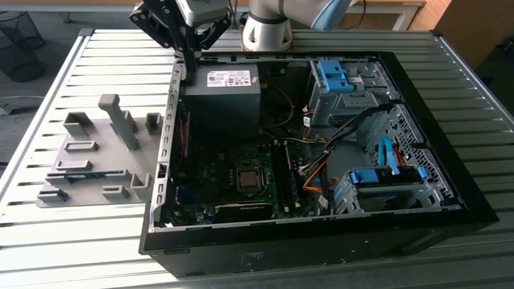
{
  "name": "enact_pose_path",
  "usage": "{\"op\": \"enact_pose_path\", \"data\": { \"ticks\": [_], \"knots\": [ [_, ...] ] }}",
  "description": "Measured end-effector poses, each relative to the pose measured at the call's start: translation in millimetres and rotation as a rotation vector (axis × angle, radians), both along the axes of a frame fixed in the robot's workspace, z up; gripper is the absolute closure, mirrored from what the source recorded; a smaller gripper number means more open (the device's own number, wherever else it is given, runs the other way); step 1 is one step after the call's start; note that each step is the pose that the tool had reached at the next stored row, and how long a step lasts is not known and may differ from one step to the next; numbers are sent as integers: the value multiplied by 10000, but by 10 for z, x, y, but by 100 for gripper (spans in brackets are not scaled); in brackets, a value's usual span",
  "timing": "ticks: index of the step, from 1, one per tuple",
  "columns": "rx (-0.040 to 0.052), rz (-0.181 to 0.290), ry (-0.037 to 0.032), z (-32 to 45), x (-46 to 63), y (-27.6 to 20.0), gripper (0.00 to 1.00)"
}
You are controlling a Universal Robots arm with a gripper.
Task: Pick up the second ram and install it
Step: 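Reach for the second ram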
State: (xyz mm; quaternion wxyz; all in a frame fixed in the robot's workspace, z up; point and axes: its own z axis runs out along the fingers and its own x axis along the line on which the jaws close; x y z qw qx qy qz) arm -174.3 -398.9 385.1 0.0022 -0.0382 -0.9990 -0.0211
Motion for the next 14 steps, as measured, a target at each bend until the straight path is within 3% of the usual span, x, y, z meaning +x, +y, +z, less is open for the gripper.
{"op": "enact_pose_path", "data": {
  "ticks": [14],
  "knots": [
    [0, 0, 0, -3, -106, 0, 89]
  ]
}}
